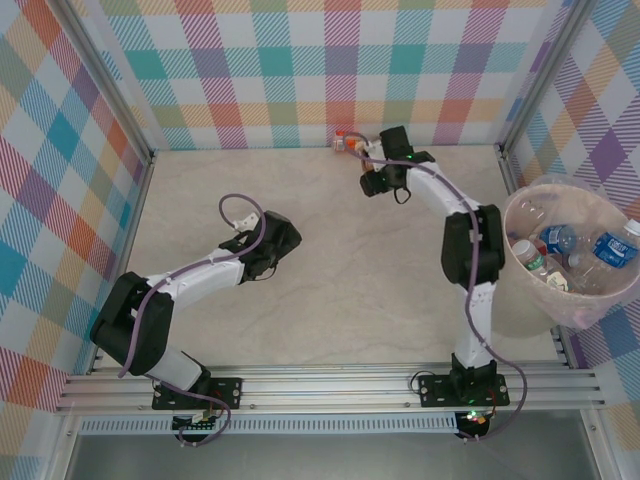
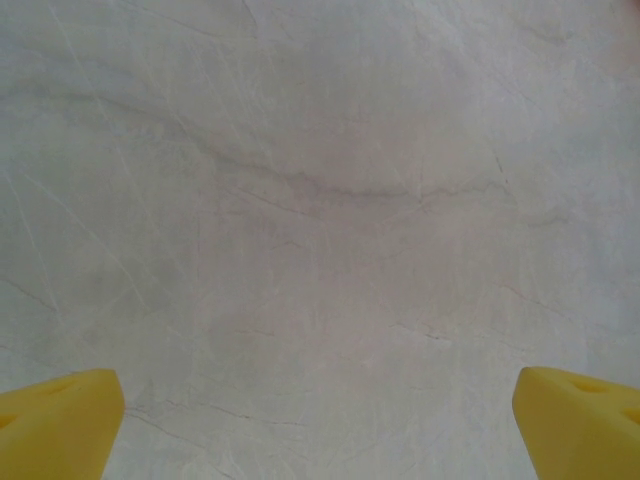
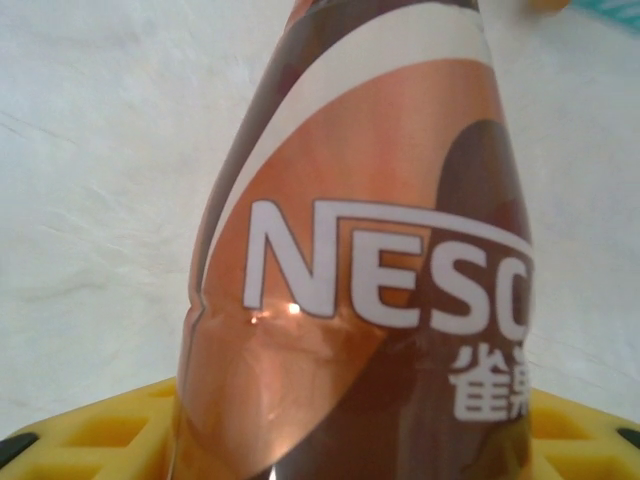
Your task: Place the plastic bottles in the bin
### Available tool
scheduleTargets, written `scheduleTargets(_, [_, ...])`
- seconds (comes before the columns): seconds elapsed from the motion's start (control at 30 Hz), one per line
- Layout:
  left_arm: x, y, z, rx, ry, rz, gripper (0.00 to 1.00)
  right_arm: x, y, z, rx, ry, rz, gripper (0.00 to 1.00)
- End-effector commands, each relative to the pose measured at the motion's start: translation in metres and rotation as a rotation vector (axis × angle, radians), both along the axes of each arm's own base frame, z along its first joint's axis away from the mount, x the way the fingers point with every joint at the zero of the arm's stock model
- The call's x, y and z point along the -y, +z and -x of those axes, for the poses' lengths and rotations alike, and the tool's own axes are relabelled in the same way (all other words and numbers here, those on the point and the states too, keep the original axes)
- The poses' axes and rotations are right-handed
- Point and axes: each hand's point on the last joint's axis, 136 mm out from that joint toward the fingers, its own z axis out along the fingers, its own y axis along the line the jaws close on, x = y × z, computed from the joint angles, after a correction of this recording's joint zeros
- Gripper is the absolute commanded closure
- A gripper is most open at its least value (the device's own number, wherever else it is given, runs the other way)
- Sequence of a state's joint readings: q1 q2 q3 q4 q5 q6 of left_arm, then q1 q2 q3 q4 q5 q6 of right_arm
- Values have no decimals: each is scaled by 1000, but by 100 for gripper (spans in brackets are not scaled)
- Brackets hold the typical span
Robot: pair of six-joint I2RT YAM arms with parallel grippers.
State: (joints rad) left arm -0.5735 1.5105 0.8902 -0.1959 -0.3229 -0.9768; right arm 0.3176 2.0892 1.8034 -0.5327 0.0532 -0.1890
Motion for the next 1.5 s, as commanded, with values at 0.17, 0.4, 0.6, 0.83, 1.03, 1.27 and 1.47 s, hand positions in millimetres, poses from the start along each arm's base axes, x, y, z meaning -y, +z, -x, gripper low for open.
scheduleTargets(0.17, [12,18,-4,79,-54,91,0,21,138,61,249,-126,-225,48])
scheduleTargets(0.4, [23,20,-6,85,-89,119,0,75,215,130,386,-234,-189,47])
scheduleTargets(0.6, [35,22,-7,87,-118,133,0,141,244,174,441,-403,-209,47])
scheduleTargets(0.83, [49,33,-10,97,-161,131,0,204,253,218,498,-560,-170,47])
scheduleTargets(1.03, [58,43,-11,100,-193,128,0,259,254,256,508,-762,59,47])
scheduleTargets(1.27, [72,48,-15,89,-233,137,0,292,246,283,485,-874,274,46])
scheduleTargets(1.47, [86,49,-18,76,-262,142,0,322,240,297,443,-972,359,45])
